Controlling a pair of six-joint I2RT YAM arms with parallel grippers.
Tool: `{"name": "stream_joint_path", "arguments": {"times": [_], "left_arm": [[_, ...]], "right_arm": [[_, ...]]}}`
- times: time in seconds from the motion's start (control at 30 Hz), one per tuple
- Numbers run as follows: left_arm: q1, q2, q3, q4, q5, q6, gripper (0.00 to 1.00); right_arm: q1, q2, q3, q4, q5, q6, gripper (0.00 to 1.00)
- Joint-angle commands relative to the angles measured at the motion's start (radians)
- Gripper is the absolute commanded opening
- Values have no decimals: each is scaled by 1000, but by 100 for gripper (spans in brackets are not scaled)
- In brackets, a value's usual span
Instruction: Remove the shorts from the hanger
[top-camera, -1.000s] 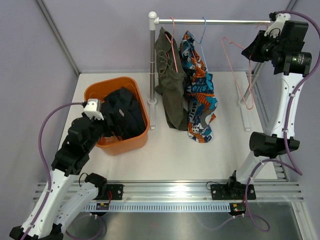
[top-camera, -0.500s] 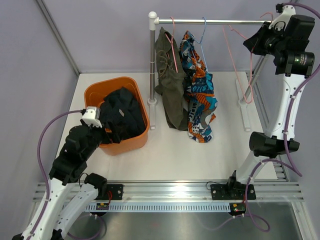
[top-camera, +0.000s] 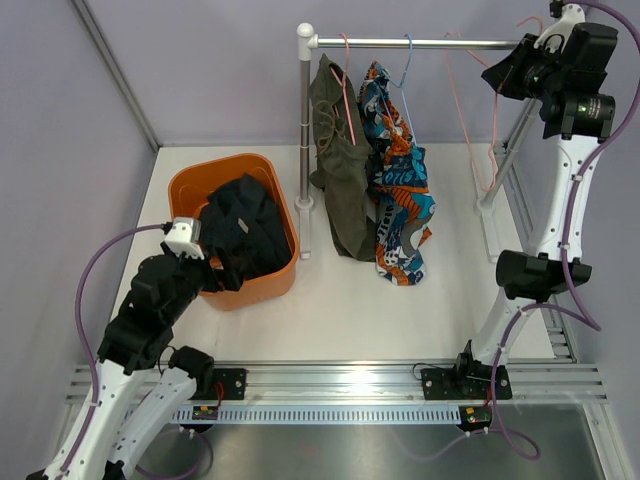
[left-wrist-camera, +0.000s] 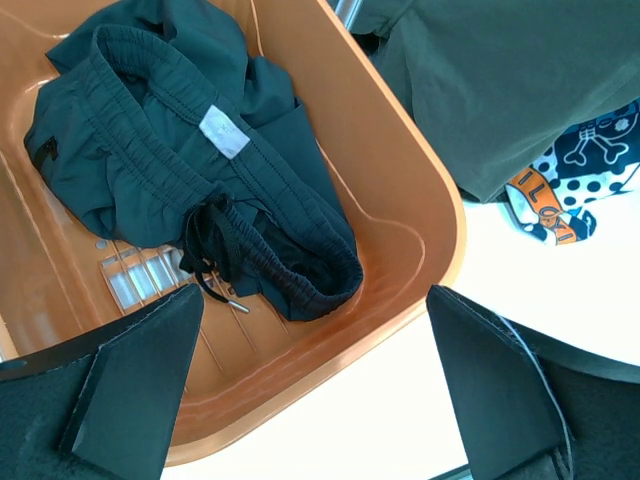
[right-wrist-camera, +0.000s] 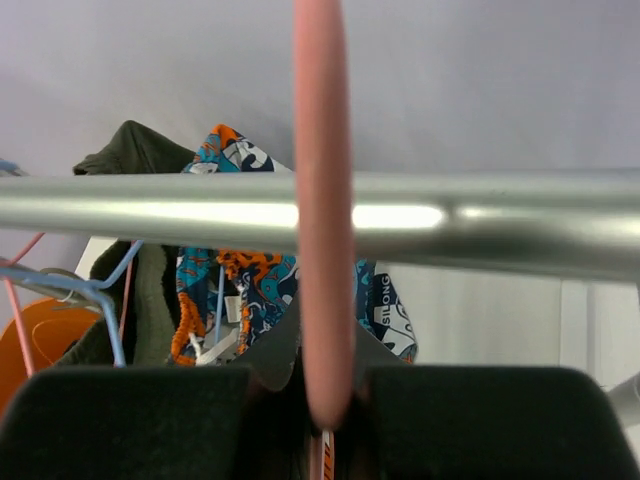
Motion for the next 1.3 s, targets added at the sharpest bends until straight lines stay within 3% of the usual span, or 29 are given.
{"name": "stream_joint_path", "arguments": {"times": [0.0,0.23,0.53,0.63,0.8,0.93,1.27], "left_arm": [[-6,-11,-11,26,10,11,99],[-5,0,-15,29,6,7,99],[-8,0,-17,30,7,6,99],[-10,0,-17,29,6,6,99],[-13,0,-17,30,7,6,99],[-16,0,-17,29,6,6,99],[-19,-7,-18,32,7,6,99]], "right_arm": [[2,38,43,71,-32,30,0],[16,51,-11,72,-30,10,0],[53,-54,-181,88,97,-33,6],[58,-84,-208,80,137,-31,11],[58,-146,-271,91,194,-20,33],[58,-193,-282,80,237,-10,45],[59,-396,-431,115,327,52,54]]}}
